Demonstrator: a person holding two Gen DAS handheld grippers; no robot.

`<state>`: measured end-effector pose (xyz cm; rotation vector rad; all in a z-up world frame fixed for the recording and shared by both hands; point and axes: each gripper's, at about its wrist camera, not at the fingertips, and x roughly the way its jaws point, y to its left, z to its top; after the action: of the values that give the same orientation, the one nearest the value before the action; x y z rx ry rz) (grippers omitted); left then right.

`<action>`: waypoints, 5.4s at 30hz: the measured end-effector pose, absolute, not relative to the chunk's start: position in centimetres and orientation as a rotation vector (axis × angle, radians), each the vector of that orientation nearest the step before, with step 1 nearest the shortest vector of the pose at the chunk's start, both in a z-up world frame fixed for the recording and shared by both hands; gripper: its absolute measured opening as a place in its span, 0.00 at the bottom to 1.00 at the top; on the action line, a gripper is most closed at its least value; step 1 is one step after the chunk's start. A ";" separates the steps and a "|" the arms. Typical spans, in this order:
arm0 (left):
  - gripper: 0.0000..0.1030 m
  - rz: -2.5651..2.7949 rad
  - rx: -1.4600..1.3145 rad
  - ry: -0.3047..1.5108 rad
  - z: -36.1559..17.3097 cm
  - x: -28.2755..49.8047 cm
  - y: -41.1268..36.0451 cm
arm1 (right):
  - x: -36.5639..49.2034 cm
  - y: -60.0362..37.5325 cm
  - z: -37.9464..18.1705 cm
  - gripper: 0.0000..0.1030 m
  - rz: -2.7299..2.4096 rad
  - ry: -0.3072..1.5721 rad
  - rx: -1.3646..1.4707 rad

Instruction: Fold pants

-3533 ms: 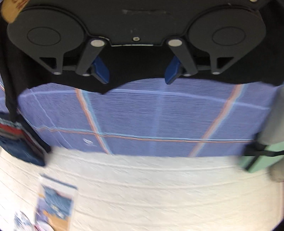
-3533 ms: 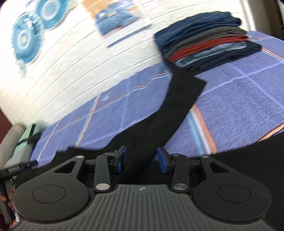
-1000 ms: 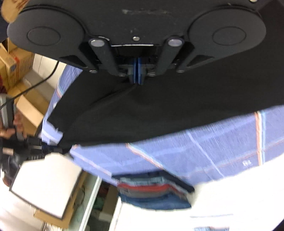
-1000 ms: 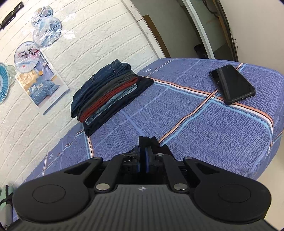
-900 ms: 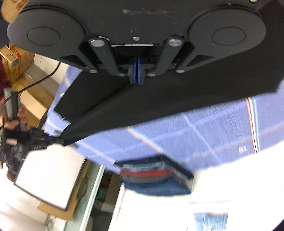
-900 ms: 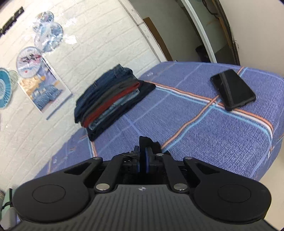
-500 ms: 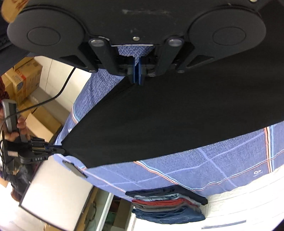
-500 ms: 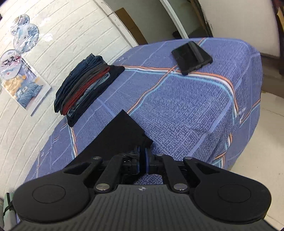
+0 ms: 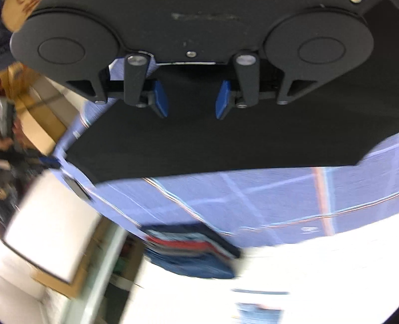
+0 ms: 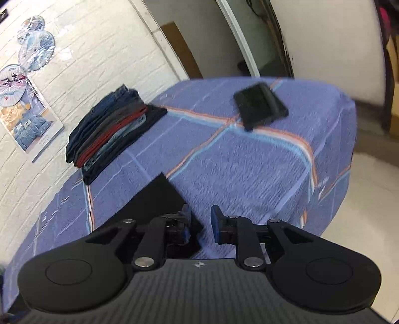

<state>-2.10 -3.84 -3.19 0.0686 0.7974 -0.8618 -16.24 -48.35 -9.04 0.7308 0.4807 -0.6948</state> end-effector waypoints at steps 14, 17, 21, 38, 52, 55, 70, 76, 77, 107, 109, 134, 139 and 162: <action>0.64 -0.020 -0.199 0.664 -3.2 -5.5 11.8 | -11.9 -49.5 -10.5 0.58 -0.551 0.592 0.634; 0.66 0.252 -0.315 0.617 -3.5 -6.7 15.8 | -11.0 -49.1 -10.6 0.60 -0.560 0.622 0.592; 0.66 0.450 -0.371 0.578 -3.9 -7.0 19.7 | -10.6 -48.8 -10.5 0.60 -0.571 0.636 0.559; 0.16 0.598 -0.408 0.586 -6.2 -1.6 23.7 | -9.4 -48.1 -10.8 0.66 -0.596 0.678 0.500; 0.52 0.410 -0.306 0.518 -0.9 -3.7 16.3 | -11.7 -49.5 -10.5 0.66 -0.554 0.648 0.572; 0.51 0.284 -0.267 0.530 -0.5 -2.9 12.8 | -12.8 -50.3 -11.3 0.67 -0.497 0.636 0.645; 0.31 -0.315 0.015 0.656 -4.2 -1.2 -6.1 | -12.8 -53.4 -14.0 0.69 -0.231 0.497 0.906; 0.23 -0.488 0.072 0.726 -6.6 -2.5 -11.1 | -12.8 -52.3 -13.4 0.52 -0.193 0.543 0.827; 0.23 -0.508 0.073 0.734 -6.8 -2.6 -11.6 | -12.8 -52.1 -13.3 0.37 -0.212 0.547 0.821; 0.24 -0.364 -0.296 0.713 -6.9 -2.4 5.0 | 7.0 -29.1 -5.6 0.20 0.442 0.636 0.623; 0.24 -0.359 -0.324 0.711 -7.2 -2.4 6.2 | 7.9 -27.5 -5.8 0.20 0.469 0.674 0.608; 0.25 -0.525 -0.380 0.792 -8.4 -0.9 6.8 | 4.4 -26.9 -5.9 0.67 0.508 0.790 0.475; 0.26 -0.588 -0.345 0.803 -8.0 1.1 4.1 | 3.4 -29.1 -7.2 0.68 0.392 0.809 0.451; 0.07 -0.537 -0.266 0.714 -5.2 2.6 2.3 | 2.6 -28.2 -5.7 0.07 0.533 0.734 0.384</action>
<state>2.60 2.34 -5.18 -0.2660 0.7141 -0.5374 2.58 -28.18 -5.70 0.3838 0.7344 0.5328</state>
